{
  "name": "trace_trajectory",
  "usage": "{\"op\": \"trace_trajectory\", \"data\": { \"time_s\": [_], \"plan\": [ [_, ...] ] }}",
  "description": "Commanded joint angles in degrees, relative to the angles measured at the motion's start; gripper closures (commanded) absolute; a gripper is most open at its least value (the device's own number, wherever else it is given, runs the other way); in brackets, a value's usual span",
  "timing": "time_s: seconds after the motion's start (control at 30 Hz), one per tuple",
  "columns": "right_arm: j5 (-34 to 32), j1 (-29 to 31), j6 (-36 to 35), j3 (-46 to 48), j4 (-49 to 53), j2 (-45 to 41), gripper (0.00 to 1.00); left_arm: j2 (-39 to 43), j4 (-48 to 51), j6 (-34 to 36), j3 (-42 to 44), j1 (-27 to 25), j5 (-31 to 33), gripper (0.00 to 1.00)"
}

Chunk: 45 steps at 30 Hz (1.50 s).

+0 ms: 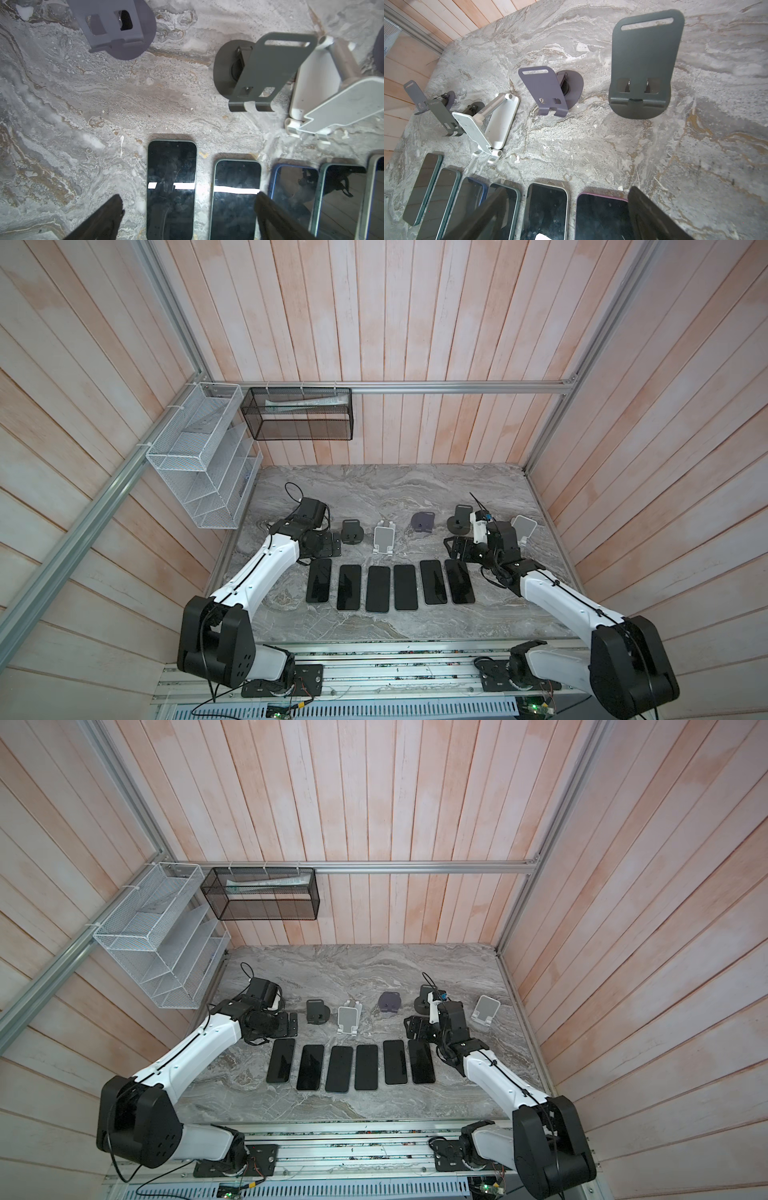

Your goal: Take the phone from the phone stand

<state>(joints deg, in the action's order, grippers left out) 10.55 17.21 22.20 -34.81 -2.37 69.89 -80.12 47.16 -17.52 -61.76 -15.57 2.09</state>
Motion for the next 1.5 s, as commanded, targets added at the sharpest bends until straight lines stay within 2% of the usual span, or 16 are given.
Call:
{"op": "trace_trajectory", "data": {
  "time_s": [0.0,0.17,0.2,0.33,0.4,0.5,0.6,0.7,0.8,0.97,1.1,1.3,1.37,1.43,1.47],
  "plan": [
    [0.60,0.19,-0.93,-1.68,1.14,-0.11,0.08,3.18,2.06,0.16,-2.84,-0.33,-3.00,0.00],
    [7.19,0.43,-0.05,0.07,-2.73,-3.39,0.08,13.14,-4.16,0.60,-3.29,-0.32,-2.60,0.00],
    [7.13,0.81,-0.02,0.05,-3.02,-4.17,0.03,15.22,-6.66,0.39,-2.42,-0.33,-2.48,0.00],
    [2.73,2.25,5.27,1.05,-6.14,-8.39,0.02,24.60,-22.39,-0.81,6.86,-0.47,-2.78,0.00],
    [-0.68,3.03,6.49,2.52,-9.83,-10.91,0.02,28.94,-30.96,-4.26,13.40,-0.51,-0.64,0.00],
    [-4.38,3.80,0.93,6.44,-19.81,-14.81,0.02,34.27,-44.00,2.66,22.80,-0.60,-2.21,0.00],
    [-8.17,3.79,-8.90,8.52,-25.17,-16.40,0.02,36.92,-52.02,12.08,29.59,-0.58,-4.02,0.00],
    [-13.68,3.69,-12.68,7.04,-24.53,-15.89,0.02,38.18,-57.16,14.16,33.92,-0.47,2.15,0.00],
    [-14.51,2.69,-16.04,6.40,-24.35,-15.23,0.02,38.21,-63.79,15.30,37.19,-0.34,11.06,0.00],
    [-12.05,-1.68,-16.20,11.67,-30.77,-16.79,0.02,35.90,-78.77,19.46,42.73,2.21,17.38,0.00],
    [-11.33,-4.62,-18.62,16.06,-35.55,-18.15,0.02,29.75,-89.39,20.67,45.75,7.99,13.02,0.00],
    [-12.15,-5.25,-22.01,16.84,-35.62,-18.93,0.02,12.12,-105.28,15.03,50.13,10.56,13.29,0.00],
    [-12.08,-5.25,-22.41,17.22,-35.58,-19.13,0.02,7.00,-109.27,18.55,50.94,10.77,11.29,0.00],
    [-11.63,-5.35,-22.93,17.56,-35.64,-19.17,0.02,1.52,-113.42,17.53,51.43,11.39,11.01,0.00],
    [-11.43,-5.34,-23.32,17.65,-35.64,-19.13,0.02,-2.32,-119.27,17.53,52.32,11.52,11.40,0.00]
  ]
}}
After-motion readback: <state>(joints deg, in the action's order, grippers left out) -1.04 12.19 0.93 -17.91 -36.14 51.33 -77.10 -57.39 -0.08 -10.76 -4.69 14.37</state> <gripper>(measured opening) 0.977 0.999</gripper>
